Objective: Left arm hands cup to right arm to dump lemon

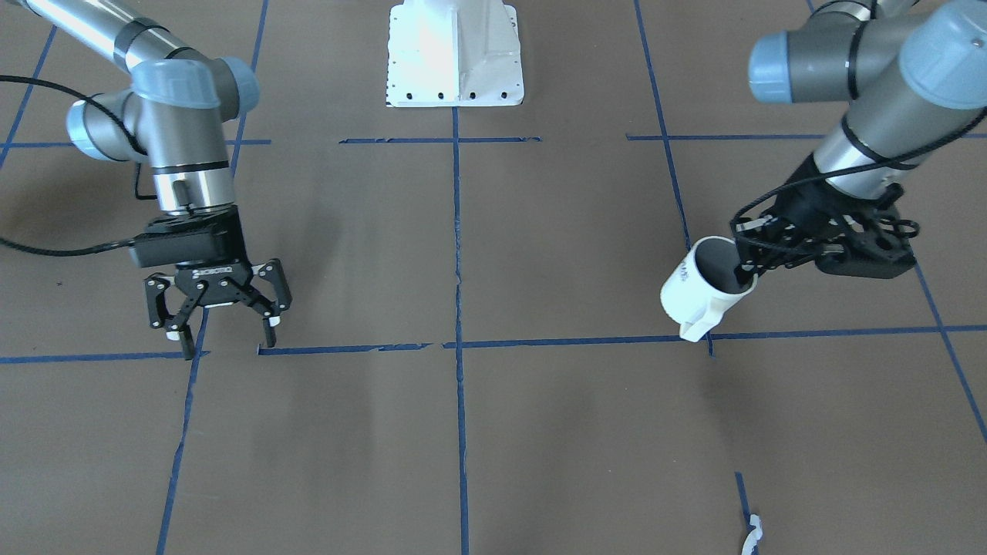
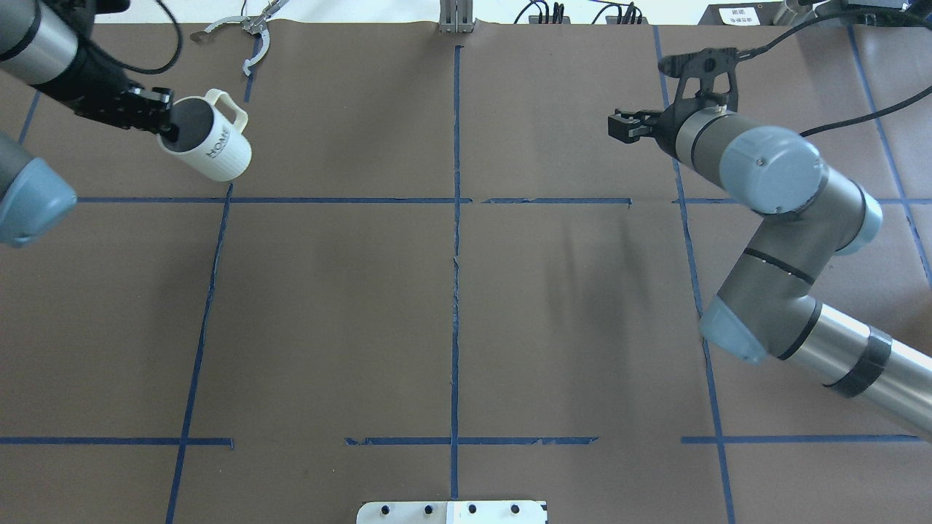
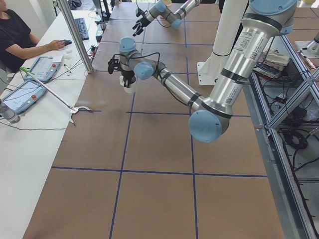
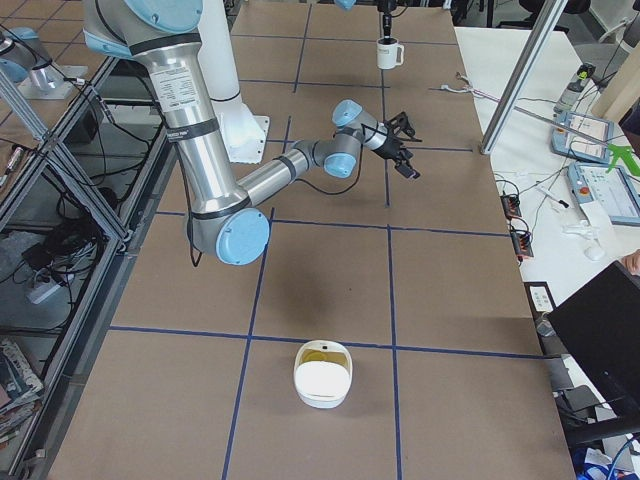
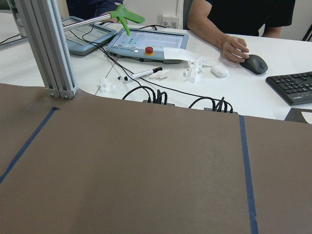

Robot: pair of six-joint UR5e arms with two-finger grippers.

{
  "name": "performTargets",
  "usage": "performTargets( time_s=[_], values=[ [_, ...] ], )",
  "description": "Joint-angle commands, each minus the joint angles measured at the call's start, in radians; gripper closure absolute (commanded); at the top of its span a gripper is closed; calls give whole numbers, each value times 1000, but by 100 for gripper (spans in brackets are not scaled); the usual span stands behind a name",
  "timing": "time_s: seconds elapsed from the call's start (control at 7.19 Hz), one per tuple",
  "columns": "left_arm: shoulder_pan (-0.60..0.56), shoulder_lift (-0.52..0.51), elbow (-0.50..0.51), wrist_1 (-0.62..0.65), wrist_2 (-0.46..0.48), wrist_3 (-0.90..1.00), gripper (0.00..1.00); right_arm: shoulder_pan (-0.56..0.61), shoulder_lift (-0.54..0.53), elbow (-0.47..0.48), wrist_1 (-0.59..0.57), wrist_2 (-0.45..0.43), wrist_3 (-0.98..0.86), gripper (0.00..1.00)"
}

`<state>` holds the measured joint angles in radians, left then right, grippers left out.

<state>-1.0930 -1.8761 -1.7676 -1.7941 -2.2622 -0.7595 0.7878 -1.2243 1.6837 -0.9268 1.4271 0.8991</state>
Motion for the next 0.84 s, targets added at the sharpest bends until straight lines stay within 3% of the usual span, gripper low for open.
performTargets(
  time_s=[0.0,0.28,0.56,0.7],
  values=[
    [-28,211,0,-108,-26,40,100,182,-39,4,-4,271,-26,0],
    [-28,360,0,-216,-28,39,100,246,-73,5,2,337,-40,0],
    [-28,384,10,-231,-28,-36,94,249,-90,10,-4,354,-40,0],
    [-24,379,2,-234,-22,-178,91,249,-99,14,-3,354,-40,0]
  ],
)
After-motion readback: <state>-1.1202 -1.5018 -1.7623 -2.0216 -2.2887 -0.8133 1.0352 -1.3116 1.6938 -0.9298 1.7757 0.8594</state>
